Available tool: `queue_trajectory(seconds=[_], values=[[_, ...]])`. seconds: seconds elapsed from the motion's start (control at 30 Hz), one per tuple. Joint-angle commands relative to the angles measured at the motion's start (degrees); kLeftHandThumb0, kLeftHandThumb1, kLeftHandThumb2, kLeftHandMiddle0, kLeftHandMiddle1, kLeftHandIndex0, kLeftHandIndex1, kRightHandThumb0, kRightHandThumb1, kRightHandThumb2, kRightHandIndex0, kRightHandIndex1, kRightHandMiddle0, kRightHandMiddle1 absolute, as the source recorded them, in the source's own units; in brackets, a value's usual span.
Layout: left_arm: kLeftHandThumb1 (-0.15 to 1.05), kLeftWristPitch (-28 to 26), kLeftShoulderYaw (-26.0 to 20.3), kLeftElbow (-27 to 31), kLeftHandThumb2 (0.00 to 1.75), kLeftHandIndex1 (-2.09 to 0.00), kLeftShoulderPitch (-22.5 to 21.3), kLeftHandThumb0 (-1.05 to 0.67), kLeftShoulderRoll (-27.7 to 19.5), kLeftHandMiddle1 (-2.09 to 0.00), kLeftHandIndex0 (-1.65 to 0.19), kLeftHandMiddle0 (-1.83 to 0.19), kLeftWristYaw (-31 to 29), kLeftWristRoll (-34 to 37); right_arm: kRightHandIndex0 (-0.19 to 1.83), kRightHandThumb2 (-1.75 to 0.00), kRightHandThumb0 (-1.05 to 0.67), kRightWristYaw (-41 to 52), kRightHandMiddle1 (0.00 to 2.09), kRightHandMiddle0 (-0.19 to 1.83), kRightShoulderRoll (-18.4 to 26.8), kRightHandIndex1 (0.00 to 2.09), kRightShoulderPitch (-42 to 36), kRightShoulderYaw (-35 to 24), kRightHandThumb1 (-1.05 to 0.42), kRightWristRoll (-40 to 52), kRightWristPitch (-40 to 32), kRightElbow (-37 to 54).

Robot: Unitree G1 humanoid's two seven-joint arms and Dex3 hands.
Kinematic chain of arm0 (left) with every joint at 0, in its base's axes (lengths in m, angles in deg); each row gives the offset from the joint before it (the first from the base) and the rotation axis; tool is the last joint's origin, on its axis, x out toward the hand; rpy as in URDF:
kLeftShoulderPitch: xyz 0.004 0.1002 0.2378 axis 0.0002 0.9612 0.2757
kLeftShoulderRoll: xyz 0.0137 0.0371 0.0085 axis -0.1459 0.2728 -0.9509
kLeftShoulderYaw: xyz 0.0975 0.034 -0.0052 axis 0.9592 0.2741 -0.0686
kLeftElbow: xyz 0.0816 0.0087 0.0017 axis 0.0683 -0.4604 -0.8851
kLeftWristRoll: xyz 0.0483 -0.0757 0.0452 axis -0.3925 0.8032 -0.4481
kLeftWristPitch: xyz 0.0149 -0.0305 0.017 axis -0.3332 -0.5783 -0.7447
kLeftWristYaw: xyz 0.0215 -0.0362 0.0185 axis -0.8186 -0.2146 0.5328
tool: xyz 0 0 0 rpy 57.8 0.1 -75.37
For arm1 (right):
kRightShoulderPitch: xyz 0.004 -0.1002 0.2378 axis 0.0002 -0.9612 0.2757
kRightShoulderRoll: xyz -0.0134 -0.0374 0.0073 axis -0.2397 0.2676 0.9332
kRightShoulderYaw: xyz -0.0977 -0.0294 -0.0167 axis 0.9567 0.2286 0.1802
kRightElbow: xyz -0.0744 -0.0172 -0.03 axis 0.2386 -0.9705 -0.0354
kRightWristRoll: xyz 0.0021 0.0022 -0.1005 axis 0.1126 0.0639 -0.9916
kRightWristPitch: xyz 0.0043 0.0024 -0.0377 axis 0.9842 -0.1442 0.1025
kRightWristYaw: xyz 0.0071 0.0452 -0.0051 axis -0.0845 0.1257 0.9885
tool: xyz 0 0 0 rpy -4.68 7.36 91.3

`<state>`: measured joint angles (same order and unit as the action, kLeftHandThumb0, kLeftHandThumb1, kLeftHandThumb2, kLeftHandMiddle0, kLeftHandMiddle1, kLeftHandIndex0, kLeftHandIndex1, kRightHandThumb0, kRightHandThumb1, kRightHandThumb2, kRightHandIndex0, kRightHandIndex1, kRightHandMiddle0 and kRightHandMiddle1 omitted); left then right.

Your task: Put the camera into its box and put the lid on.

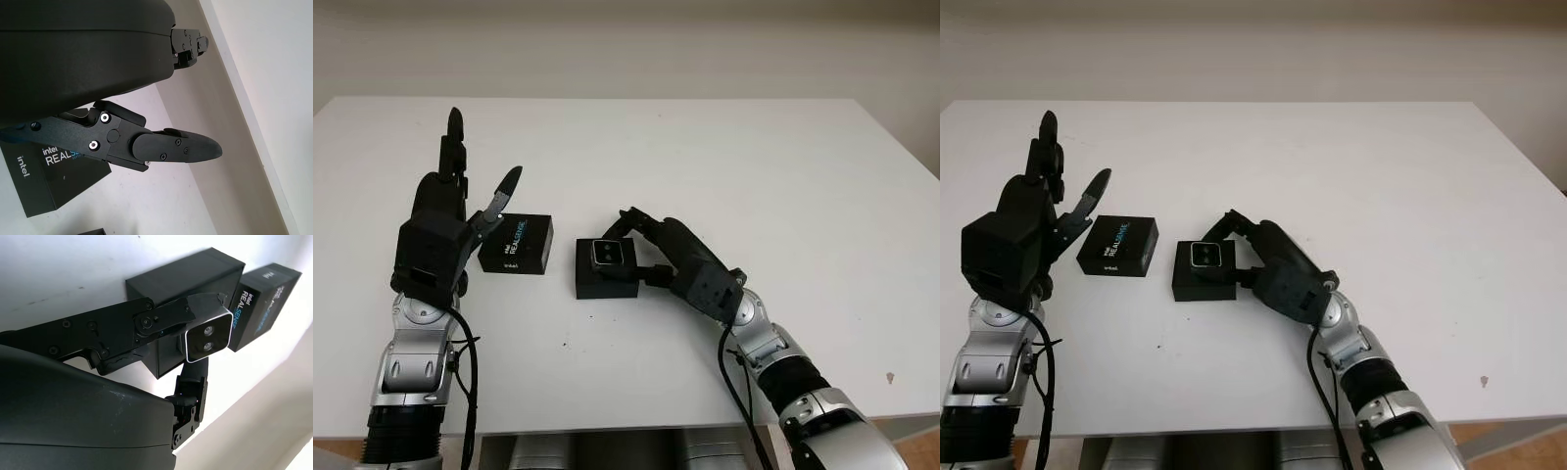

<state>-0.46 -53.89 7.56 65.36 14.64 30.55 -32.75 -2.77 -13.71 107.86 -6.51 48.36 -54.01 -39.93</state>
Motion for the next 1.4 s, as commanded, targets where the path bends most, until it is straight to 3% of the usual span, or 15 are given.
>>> queue_trajectory(seconds=[0.0,0.13,0.53,0.73,0.93,1.23,1.37], values=[[1.05,0.22,0.0,0.86,0.3,-0.06,0.04,-0.62,0.09,-0.06,0.1,0.09,0.07,0.17,-0.1,-0.05,-0.72,0.14,0.41,0.09,0.78,0.02,-0.37,1.17,-0.97,-1.4,-0.46,0.82],[1.05,0.09,-0.04,0.9,0.3,-0.06,0.1,-0.62,-0.01,-0.05,0.11,0.09,-0.08,0.35,-0.18,-0.05,-0.72,-0.03,0.26,0.06,1.22,0.01,-1.01,1.62,-0.97,-2.34,-1.02,2.64],[1.05,0.58,0.05,0.71,0.28,-0.06,0.18,-0.62,-0.04,-0.06,0.1,0.09,-0.41,0.8,-0.19,-0.05,-0.72,-0.54,0.13,-0.01,1.07,0.0,-2.56,0.77,-0.95,-0.35,0.29,4.8],[1.05,0.3,0.09,0.87,0.28,-0.05,0.19,-0.62,0.06,-0.05,0.11,0.09,-0.35,0.76,-0.18,-0.08,-0.75,-6.93,0.12,0.01,1.12,0.01,-3.17,0.24,-1.02,-1.82,3.87,5.88],[1.05,0.61,0.16,0.54,0.29,-0.05,-0.01,-0.61,0.19,-0.05,0.11,0.09,-0.43,0.91,-0.1,-0.26,-0.73,-14.81,0.07,-0.03,2.13,0.07,-2.06,-0.76,-1.05,-5.51,5.11,10.5],[1.05,0.55,0.4,0.51,0.29,-0.06,0.06,-0.63,0.16,-0.06,0.1,0.09,-0.21,0.46,-0.05,-0.24,-0.69,-16.26,0.1,0.02,1.53,0.08,1.7,-3.46,-1.05,-4.03,3.75,11.23],[1.05,0.36,0.36,0.96,0.29,-0.06,0.18,-0.62,0.35,-0.05,0.1,0.09,-0.09,0.53,-0.02,-0.25,-0.71,-16.61,0.11,0.04,2.26,0.09,1.25,-2.08,-1.05,-6.45,4.39,12.14]])
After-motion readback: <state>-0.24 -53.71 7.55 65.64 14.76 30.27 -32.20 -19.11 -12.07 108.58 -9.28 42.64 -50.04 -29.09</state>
